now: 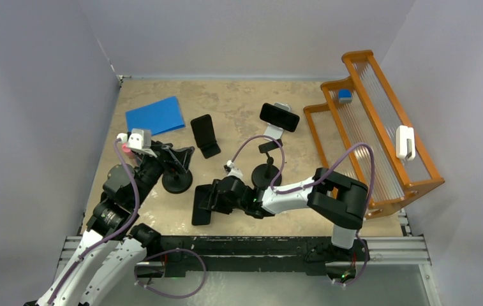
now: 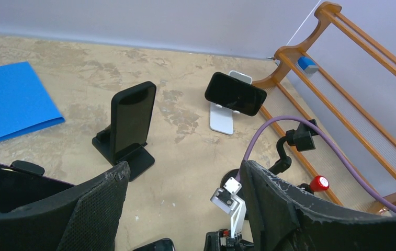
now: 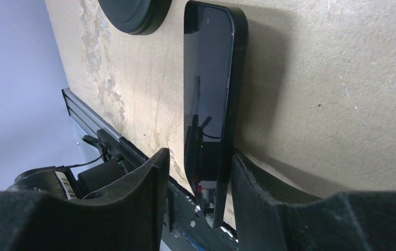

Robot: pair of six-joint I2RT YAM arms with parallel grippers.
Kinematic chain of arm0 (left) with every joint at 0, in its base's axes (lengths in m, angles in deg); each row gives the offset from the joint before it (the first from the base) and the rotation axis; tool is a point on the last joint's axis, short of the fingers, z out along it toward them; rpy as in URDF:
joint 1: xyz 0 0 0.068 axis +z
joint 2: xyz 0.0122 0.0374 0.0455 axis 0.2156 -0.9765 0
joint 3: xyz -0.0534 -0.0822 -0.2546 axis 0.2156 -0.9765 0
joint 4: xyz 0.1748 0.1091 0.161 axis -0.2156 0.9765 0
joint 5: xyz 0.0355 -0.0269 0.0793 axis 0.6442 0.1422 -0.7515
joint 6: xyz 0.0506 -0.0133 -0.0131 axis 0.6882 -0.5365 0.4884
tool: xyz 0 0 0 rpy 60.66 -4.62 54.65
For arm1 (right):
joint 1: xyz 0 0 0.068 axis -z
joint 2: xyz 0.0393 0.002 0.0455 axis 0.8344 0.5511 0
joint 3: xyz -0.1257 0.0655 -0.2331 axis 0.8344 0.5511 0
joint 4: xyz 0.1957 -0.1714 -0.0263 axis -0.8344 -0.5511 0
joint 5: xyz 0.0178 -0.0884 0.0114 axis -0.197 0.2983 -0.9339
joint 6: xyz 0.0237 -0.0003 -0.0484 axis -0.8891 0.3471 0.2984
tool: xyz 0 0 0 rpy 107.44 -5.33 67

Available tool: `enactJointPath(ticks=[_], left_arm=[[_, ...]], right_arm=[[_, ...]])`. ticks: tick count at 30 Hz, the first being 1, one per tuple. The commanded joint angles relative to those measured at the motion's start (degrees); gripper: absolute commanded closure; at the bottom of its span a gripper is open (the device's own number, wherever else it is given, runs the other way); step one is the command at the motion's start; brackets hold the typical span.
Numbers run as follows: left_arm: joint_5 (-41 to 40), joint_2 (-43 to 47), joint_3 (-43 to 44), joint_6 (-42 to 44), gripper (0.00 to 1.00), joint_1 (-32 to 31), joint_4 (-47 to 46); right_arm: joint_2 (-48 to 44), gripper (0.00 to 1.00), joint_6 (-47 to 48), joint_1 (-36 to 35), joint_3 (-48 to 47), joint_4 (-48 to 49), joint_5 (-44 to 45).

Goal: Remove the phone from the phone stand
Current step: Place the phone at the center of the board.

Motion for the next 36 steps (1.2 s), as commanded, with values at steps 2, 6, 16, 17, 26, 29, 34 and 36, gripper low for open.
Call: enactJointPath(ticks=[2,6,16,17,26,29,34,36], left_arm=[[0.2,-0.1,0.8,-0.1,0.25,0.3,-0.9],[0.2,-0.2,0.8,-0.1,0.25,0.3,-0.9],[0.4,-0.4,0.9,-0.1,0.25,0.3,-0.8],[0.4,-0.4,0.9,-0.1,0.25,0.3,-0.8],[0.4,-0.3,0.9,-0.1,0.25,0.3,-0.7],[0.3,-0.3,0.9,-0.1,0.25,0.3,-0.8],[0.2,-0.2,1.0,-0.1,0.25,0.3,-0.7],[0.1,0.0,1.0,-0.1,0.25,0.3,-0.7]], right_arm=[[-3.7,0.52,-1.1,0.3,1.5,0.8,1.5],[-4.6,0.52,-1.1,0.3,2.4,0.5,1.9],[-7.7,0.52,0.0,0.4,4.2,-0.6,3.0],[-8.0,0.52,0.2,0.4,4.2,-0.8,3.1],[-13.1,0.52,10.3,0.4,1.4,-1.6,2.9],[-15.7,0.51,16.7,0.3,0.4,-0.4,0.4],[-21.6,0.5,25.2,0.3,-1.1,-0.8,-1.5],[-24.2,0.48,28.6,0.3,-2.3,-2.1,-0.9]])
